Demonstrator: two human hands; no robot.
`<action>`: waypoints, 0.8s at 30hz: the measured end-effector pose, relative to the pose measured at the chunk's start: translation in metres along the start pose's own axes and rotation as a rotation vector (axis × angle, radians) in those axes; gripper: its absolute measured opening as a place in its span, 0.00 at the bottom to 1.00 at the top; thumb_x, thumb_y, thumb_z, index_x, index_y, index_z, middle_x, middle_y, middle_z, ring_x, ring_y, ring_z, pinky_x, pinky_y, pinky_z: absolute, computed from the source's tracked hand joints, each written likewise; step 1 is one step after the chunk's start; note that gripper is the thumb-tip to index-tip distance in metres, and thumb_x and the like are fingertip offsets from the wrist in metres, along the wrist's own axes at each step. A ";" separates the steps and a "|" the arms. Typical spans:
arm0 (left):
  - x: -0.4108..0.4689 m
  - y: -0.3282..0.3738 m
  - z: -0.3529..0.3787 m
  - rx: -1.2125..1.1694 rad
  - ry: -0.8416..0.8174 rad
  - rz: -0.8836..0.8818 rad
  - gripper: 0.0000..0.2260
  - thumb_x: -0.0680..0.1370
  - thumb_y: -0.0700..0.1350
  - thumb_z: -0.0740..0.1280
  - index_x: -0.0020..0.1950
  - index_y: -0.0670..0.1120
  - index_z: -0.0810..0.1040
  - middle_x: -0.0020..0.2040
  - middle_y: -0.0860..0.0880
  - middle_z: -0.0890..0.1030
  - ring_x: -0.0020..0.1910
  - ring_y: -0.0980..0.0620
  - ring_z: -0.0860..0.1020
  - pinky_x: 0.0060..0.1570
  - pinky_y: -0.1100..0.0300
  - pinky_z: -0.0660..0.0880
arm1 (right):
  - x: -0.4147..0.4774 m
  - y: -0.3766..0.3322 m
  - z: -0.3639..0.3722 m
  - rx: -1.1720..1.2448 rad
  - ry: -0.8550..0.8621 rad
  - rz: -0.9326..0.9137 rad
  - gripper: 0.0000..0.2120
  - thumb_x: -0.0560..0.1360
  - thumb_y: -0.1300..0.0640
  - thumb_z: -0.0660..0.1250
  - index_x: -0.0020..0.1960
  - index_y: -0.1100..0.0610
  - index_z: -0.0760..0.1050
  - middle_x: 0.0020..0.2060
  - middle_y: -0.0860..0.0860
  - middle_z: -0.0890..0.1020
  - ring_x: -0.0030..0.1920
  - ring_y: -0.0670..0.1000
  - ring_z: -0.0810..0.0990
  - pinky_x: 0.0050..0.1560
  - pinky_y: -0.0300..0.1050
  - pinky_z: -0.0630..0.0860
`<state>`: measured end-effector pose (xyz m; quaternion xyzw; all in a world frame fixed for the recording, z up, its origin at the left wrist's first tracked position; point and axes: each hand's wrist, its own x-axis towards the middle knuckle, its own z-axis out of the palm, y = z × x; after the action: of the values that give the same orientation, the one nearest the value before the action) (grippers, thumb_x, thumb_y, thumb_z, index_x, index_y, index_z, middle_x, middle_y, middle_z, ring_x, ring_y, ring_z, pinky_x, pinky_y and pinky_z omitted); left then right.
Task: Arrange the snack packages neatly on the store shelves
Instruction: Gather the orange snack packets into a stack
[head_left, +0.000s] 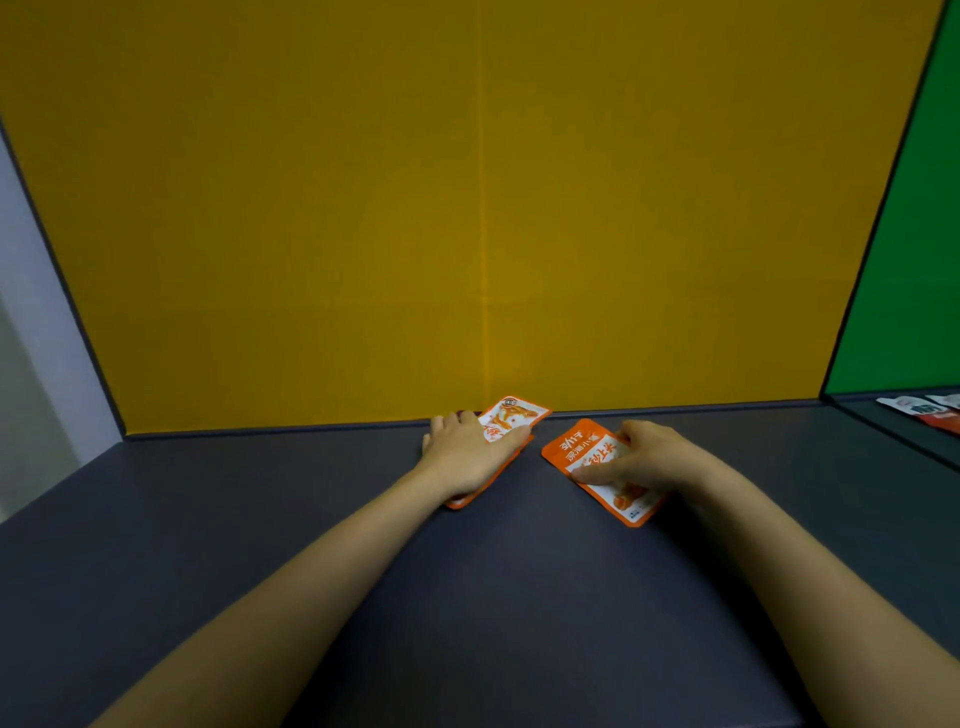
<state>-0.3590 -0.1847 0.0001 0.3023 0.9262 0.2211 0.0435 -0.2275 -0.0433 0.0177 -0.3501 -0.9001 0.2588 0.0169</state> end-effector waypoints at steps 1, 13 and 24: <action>0.000 -0.001 -0.003 0.006 -0.022 -0.011 0.36 0.75 0.65 0.56 0.73 0.40 0.60 0.72 0.41 0.64 0.71 0.43 0.60 0.68 0.49 0.60 | 0.000 0.000 0.000 0.002 -0.001 0.001 0.31 0.67 0.40 0.71 0.62 0.56 0.69 0.61 0.54 0.77 0.58 0.53 0.78 0.58 0.47 0.75; -0.001 -0.013 -0.037 -0.325 -0.175 -0.197 0.32 0.65 0.49 0.78 0.63 0.42 0.68 0.60 0.42 0.77 0.56 0.44 0.78 0.47 0.53 0.75 | -0.003 0.000 0.001 0.046 0.007 0.007 0.32 0.69 0.42 0.71 0.65 0.57 0.67 0.62 0.54 0.76 0.49 0.49 0.76 0.52 0.45 0.75; 0.003 -0.026 -0.041 -0.810 -0.254 -0.098 0.17 0.71 0.40 0.73 0.58 0.40 0.76 0.45 0.43 0.83 0.36 0.48 0.81 0.36 0.56 0.79 | -0.023 0.014 -0.001 0.512 0.136 -0.006 0.17 0.73 0.52 0.69 0.57 0.58 0.70 0.40 0.49 0.80 0.36 0.46 0.79 0.32 0.35 0.75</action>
<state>-0.3844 -0.2176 0.0256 0.2411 0.7652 0.5256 0.2830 -0.2013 -0.0493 0.0150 -0.3484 -0.8032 0.4537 0.1662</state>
